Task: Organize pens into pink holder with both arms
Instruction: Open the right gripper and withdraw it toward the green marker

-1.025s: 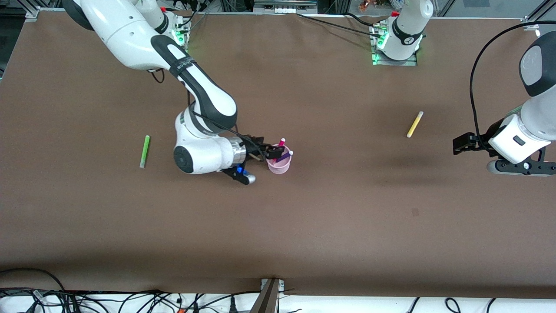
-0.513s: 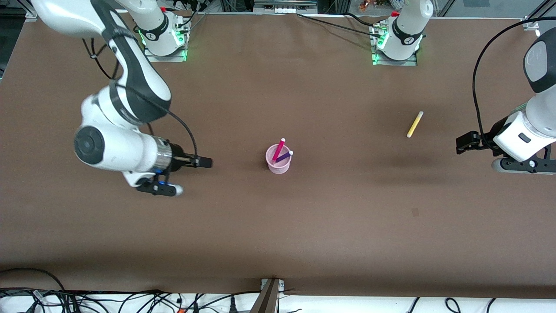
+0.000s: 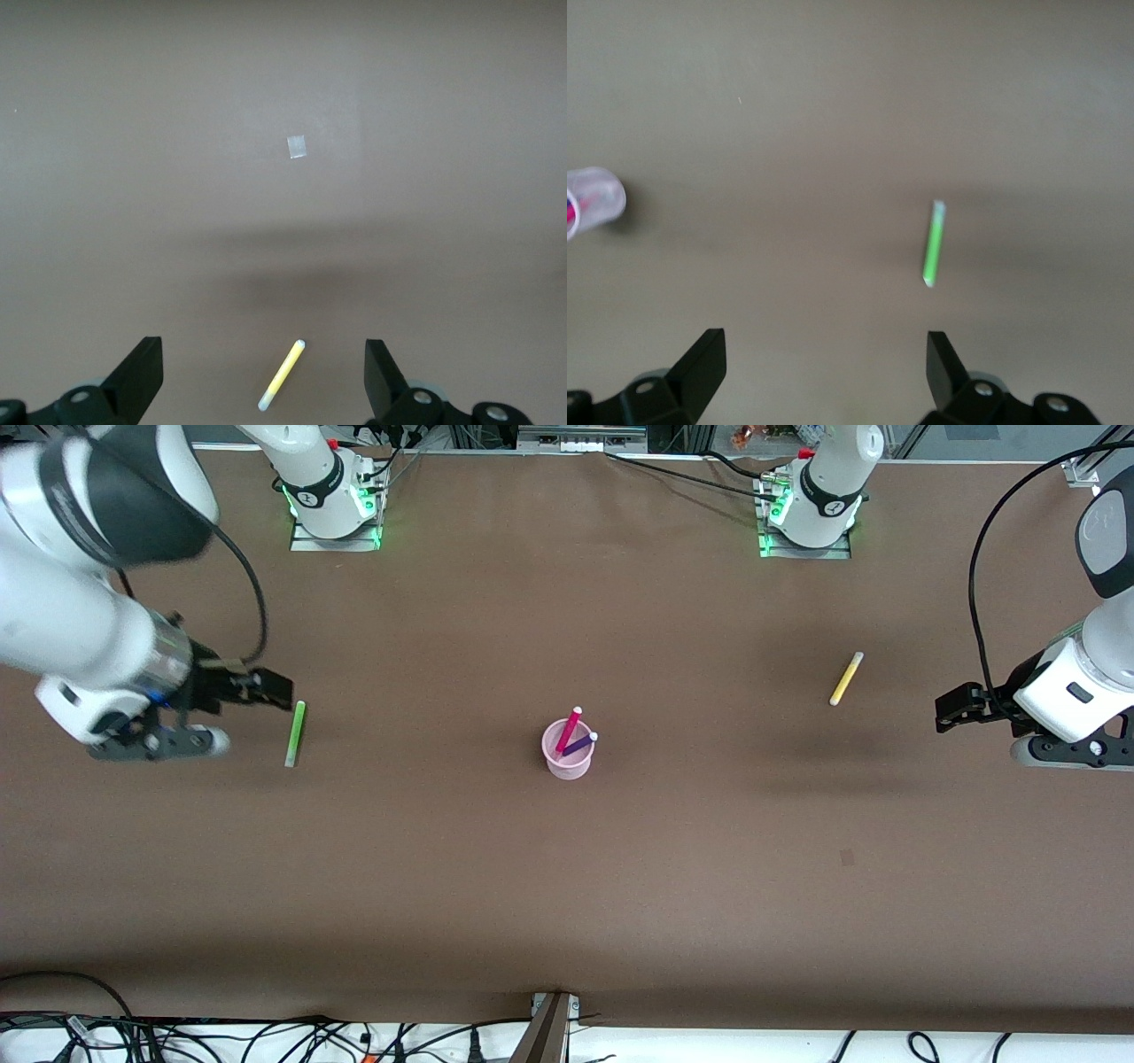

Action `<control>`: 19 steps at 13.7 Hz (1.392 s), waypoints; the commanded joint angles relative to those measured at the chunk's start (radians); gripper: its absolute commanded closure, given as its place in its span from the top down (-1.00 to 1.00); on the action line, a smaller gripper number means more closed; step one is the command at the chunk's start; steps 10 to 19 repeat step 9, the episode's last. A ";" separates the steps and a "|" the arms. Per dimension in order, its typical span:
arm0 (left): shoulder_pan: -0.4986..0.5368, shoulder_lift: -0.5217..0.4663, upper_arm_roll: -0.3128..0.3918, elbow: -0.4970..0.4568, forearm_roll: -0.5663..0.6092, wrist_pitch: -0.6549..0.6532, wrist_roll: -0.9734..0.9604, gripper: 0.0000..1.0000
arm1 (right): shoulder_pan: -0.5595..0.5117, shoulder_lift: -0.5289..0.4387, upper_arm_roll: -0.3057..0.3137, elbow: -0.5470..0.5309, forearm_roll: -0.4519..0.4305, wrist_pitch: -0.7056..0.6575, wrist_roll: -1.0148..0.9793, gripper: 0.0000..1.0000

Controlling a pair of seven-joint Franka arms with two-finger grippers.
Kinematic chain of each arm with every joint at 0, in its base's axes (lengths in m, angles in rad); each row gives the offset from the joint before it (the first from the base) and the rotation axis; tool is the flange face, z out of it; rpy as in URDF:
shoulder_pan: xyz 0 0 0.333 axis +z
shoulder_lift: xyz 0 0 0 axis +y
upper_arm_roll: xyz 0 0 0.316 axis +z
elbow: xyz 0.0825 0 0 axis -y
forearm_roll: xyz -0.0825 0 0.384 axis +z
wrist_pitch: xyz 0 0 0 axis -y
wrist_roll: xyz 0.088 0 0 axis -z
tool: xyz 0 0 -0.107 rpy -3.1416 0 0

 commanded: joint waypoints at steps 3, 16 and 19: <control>0.006 -0.046 -0.006 0.003 -0.007 -0.049 0.024 1.00 | 0.011 -0.274 -0.075 -0.242 0.000 -0.027 -0.090 1.00; 0.005 -0.032 -0.004 -0.002 -0.010 -0.047 0.013 1.00 | 0.014 -0.258 -0.141 -0.222 -0.011 0.005 -0.229 1.00; 0.005 -0.032 -0.004 -0.002 -0.010 -0.047 0.013 1.00 | 0.014 -0.258 -0.141 -0.222 -0.011 0.005 -0.229 1.00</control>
